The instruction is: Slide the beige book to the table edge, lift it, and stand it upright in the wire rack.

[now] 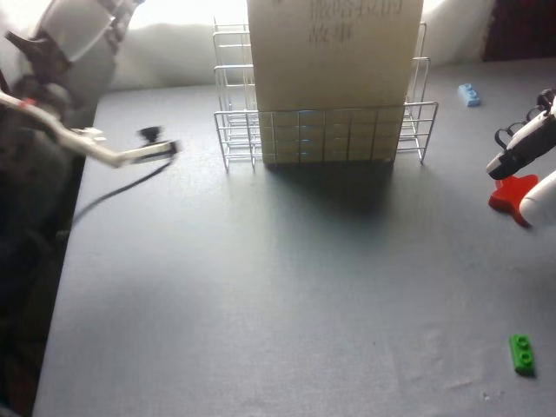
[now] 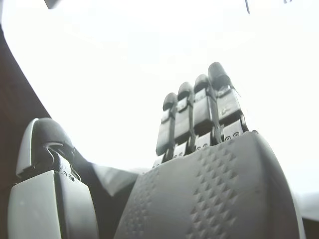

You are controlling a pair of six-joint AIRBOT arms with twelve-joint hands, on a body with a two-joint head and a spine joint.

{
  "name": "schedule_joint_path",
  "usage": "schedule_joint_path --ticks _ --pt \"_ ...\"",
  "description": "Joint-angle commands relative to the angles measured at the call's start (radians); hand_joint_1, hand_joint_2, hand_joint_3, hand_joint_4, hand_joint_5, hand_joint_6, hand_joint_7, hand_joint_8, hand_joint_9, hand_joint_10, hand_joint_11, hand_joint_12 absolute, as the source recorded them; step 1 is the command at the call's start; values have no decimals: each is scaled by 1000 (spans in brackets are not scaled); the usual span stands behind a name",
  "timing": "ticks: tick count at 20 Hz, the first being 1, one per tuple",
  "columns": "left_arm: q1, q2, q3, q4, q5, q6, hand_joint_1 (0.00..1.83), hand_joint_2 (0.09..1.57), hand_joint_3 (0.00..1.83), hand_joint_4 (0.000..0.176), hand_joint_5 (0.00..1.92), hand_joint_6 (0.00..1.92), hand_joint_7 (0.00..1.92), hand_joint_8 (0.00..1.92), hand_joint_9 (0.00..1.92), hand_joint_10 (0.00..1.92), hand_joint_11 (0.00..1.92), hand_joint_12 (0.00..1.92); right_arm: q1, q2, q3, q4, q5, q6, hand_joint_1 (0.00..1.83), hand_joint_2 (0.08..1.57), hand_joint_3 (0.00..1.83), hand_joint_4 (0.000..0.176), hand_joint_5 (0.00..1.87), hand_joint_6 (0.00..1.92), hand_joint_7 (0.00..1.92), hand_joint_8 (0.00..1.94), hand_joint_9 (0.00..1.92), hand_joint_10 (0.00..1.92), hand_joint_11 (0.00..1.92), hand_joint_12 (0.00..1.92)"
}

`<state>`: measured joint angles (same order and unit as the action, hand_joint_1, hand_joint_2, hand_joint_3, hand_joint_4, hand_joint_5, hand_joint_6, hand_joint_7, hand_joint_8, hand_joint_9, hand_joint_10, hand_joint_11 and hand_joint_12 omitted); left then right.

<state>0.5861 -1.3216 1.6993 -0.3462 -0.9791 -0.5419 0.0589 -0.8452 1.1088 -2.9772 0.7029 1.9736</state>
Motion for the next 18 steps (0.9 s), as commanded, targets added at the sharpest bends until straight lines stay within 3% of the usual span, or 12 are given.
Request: schedule_joint_path --ticks 1,4,7,11,14,15,18 --pt "-1 32 -9 -2 -83 9 544 1003 5 0 190 0 199 1 160 3 0 495 14 7 -2 -35 -66 1 208 1194 0 0 311 3 307 3 294 5 0 821" --pt "8 152 -51 84 6 59 578 991 0 0 214 5 232 4 200 9 0 541 13 11 -7 -35 -66 -2 192 1197 2 0 301 0 297 0 280 0 0 818" --pt "2 277 -96 268 110 104 584 986 0 0 280 10 251 3 228 6 0 647 13 12 -11 -35 -68 -24 189 1203 3 0 308 3 309 5 297 7 0 836" --pt "29 444 -186 337 220 259 647 1005 1 0 351 8 376 12 336 18 0 797 14 13 -12 -35 -68 -37 191 1228 2 0 349 7 363 7 342 9 0 961" --pt "34 521 -200 515 256 250 645 1026 3 0 421 12 410 2 389 10 0 871 19 16 -16 -35 -57 -53 188 1239 3 0 402 11 428 15 407 18 29 1019" --pt "36 550 -201 628 256 220 646 1032 2 0 436 8 415 2 401 8 0 908 23 16 -19 -35 -49 -59 204 1235 1 0 420 14 448 17 428 21 45 1027" --pt "50 590 -217 813 255 185 641 1051 2 0 526 13 487 9 470 13 37 948 25 18 -26 -35 -48 -61 201 1248 2 0 524 22 544 18 533 29 142 1040"
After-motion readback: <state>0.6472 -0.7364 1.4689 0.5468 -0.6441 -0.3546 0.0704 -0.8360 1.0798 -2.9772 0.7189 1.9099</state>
